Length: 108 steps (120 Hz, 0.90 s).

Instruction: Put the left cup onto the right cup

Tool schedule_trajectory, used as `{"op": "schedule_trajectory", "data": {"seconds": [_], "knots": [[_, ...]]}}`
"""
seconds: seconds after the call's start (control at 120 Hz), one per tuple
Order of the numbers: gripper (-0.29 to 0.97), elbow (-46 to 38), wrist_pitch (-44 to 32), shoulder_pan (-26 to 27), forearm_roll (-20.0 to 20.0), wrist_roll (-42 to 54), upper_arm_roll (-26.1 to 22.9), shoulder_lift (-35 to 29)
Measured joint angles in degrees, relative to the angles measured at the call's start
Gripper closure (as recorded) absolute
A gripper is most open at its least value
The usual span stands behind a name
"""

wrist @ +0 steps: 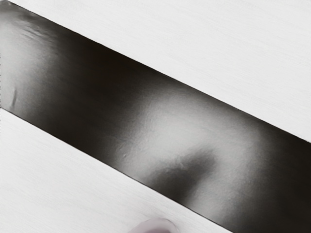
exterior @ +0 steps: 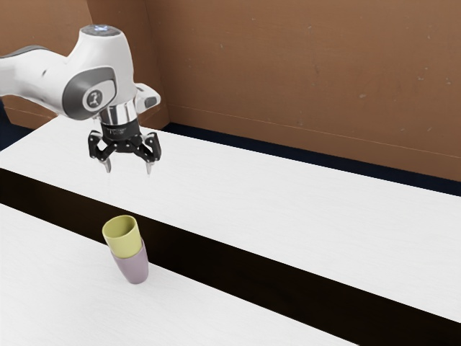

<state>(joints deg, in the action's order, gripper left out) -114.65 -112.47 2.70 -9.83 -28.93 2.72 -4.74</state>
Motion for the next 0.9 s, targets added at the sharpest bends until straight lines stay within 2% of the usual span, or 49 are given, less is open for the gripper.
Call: {"op": "schedule_trajectory", "data": {"seconds": [0.533,0.9], "knots": [[0.0,10.7,0.5,0.0,-0.8,12.6,1.6,3.9],[0.0,19.7,4.8,-1.0,-0.1,17.9,1.7,6.9]]}}
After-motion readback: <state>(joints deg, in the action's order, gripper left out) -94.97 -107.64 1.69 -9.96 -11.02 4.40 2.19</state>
